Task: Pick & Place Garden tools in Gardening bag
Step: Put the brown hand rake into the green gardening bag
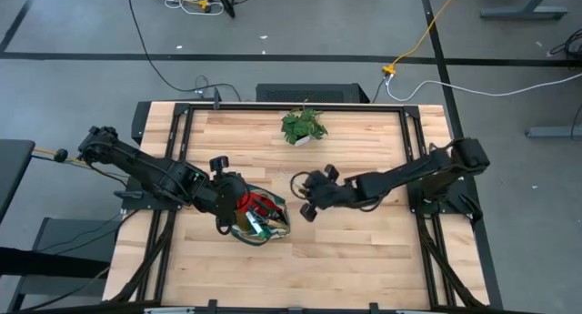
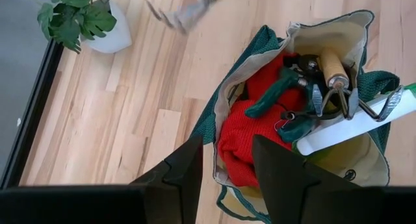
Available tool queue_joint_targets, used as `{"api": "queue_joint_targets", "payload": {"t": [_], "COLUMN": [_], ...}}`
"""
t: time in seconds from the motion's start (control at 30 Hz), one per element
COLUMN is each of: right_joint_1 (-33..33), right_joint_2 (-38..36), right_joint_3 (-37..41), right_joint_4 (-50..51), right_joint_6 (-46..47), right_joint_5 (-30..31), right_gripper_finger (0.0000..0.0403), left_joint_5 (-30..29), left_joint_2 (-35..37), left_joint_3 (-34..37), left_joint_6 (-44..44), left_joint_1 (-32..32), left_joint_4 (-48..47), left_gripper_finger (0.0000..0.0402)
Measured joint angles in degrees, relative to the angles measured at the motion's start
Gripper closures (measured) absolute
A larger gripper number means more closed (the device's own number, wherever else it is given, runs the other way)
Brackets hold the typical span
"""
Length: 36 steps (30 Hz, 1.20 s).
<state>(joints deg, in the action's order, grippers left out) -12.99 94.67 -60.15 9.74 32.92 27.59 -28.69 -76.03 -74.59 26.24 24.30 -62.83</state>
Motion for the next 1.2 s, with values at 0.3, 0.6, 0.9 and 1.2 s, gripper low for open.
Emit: {"api": "queue_joint_targets", "payload": {"t": [0.3,0.6,0.9,1.2], "right_joint_1": [-3.18,-5.83,-5.47,-4.79], "right_joint_2": [-1.97,1.27,7.94,12.62], "right_joint_3": [-0.10,-0.18,-0.18,-0.18], "right_joint_4": [-21.20,-31.53,-43.50,-50.72], "right_joint_6": [-9.81,-12.36,-13.92,-12.46], "right_joint_5": [-3.20,-2.65,-3.62,-6.14], "right_gripper_finger": [0.0355,0.0355,0.0355,0.0355], "left_joint_5": [0.00,-0.14,-1.13,-1.29], "left_joint_2": [0.00,0.01,0.02,0.02], "left_joint_3": [0.00,0.00,0.00,0.00], "left_joint_6": [0.00,-0.02,-0.04,-0.06], "left_joint_1": [-0.01,0.02,0.02,0.02], "left_joint_4": [-0.01,-0.02,-0.13,-0.43], "left_gripper_finger": [0.0262,0.0262,0.0262,0.0262]}}
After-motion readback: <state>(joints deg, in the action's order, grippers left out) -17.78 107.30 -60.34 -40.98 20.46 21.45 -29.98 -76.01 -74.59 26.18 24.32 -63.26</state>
